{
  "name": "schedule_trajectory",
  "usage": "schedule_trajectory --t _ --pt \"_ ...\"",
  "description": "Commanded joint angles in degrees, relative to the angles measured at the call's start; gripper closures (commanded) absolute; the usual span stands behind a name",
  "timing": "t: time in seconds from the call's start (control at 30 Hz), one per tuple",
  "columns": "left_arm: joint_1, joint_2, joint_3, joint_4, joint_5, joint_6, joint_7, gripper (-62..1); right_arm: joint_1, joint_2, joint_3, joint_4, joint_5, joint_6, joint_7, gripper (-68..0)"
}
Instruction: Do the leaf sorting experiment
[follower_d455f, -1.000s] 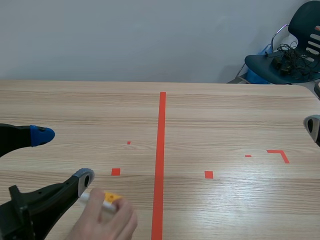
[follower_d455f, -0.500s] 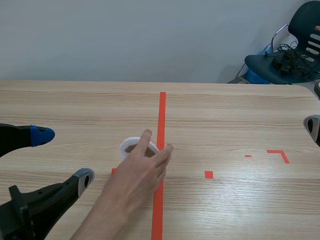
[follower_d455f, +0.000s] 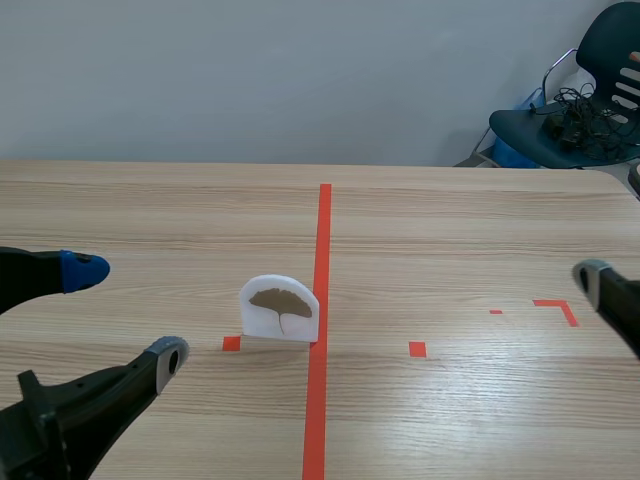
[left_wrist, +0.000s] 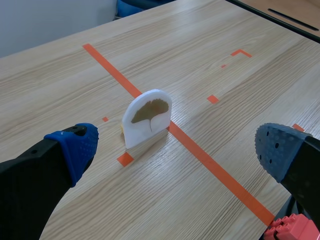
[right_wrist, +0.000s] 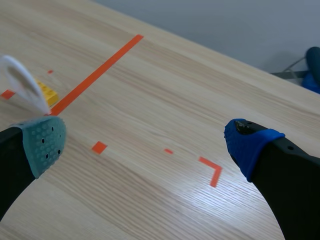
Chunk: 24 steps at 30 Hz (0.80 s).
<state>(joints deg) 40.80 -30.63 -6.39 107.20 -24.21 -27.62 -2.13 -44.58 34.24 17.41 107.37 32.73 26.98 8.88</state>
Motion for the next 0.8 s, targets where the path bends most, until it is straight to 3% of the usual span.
schedule_trajectory --t 0.0,0.2,0.37,0.53,0.7,0.77 --pt "-0.8 0.3 -0.4 0.8 -0.3 0.0 -0.9 -62.3 4.0 0.8 -3.4 -0.4 -1.3 0.0 0.9 -67.9" --pt "-0.9 0.3 -0.4 0.8 -0.3 0.0 -0.9 -62.3 15.4 0.4 -18.8 -6.4 -5.3 0.0 3.5 -67.9" --pt "-0.9 0.3 -0.4 0.8 -0.3 0.0 -0.9 -62.3 26.2 -2.5 -31.4 -14.3 -12.6 -1.9 7.3 -67.9" --pt "-0.9 0.3 -0.4 0.8 -0.3 0.0 -0.9 -62.3 36.5 -8.1 -41.6 -24.8 -16.9 -3.0 10.2 -67.9" --pt "-0.9 0.3 -0.4 0.8 -0.3 0.0 -0.9 -62.3 44.8 -15.5 -50.6 -37.2 -21.3 -8.0 13.5 -67.9" --pt "-0.9 0.3 -0.4 0.8 -0.3 0.0 -0.9 -62.3 47.6 -18.5 -53.5 -41.7 -23.1 -8.6 14.6 -67.9"
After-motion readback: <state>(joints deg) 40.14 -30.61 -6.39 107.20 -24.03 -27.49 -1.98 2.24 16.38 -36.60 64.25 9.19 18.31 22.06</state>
